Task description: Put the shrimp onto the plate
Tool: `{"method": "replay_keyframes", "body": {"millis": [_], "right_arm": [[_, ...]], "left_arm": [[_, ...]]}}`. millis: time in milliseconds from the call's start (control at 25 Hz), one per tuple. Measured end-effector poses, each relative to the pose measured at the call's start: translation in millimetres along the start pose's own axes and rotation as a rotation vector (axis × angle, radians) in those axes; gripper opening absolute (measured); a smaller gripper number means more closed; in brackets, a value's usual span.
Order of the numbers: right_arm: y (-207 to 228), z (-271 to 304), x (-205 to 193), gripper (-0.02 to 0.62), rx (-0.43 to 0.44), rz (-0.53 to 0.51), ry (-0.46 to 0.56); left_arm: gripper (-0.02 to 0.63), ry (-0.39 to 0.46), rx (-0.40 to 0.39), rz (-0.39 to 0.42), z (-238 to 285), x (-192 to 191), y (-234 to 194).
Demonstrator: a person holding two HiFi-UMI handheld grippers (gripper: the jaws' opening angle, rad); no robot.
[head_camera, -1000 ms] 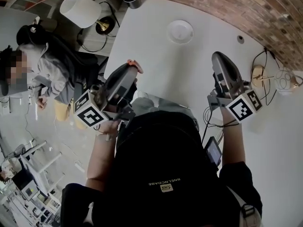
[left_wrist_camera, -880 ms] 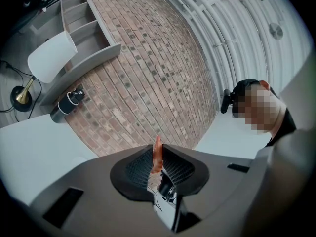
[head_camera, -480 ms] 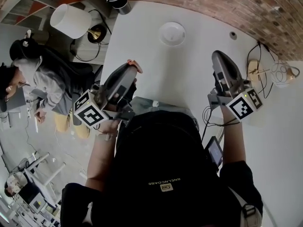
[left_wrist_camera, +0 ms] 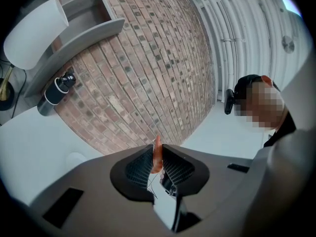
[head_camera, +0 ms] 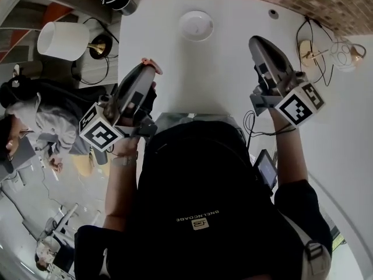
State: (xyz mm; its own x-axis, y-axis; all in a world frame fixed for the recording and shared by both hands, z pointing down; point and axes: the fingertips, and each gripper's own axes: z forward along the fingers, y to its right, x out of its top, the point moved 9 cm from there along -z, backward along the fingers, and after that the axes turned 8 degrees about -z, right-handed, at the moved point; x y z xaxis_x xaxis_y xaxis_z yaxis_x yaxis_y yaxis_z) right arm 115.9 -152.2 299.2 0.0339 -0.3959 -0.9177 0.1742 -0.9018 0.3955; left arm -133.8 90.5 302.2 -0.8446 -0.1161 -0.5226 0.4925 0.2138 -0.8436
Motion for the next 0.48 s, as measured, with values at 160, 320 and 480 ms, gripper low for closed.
{"method": "replay_keyframes", "body": {"millis": [160,320,480], "right_arm": [[-3,3,4,0.014,-0.025,-0.019,0.003],[-4,-1,2,0.015,-0.066,-0.017,0.008],[-4,-8,5,0.014,-0.104,-0.015,0.013]], "left_arm": [[0.06,-0.029,-0.018,-0.008,4,11,-9],[0.06,-0.087,-0.009,-0.006,7,17,-20],[0.06,-0.152,-0.006,0.018,20,18,-27]]}}
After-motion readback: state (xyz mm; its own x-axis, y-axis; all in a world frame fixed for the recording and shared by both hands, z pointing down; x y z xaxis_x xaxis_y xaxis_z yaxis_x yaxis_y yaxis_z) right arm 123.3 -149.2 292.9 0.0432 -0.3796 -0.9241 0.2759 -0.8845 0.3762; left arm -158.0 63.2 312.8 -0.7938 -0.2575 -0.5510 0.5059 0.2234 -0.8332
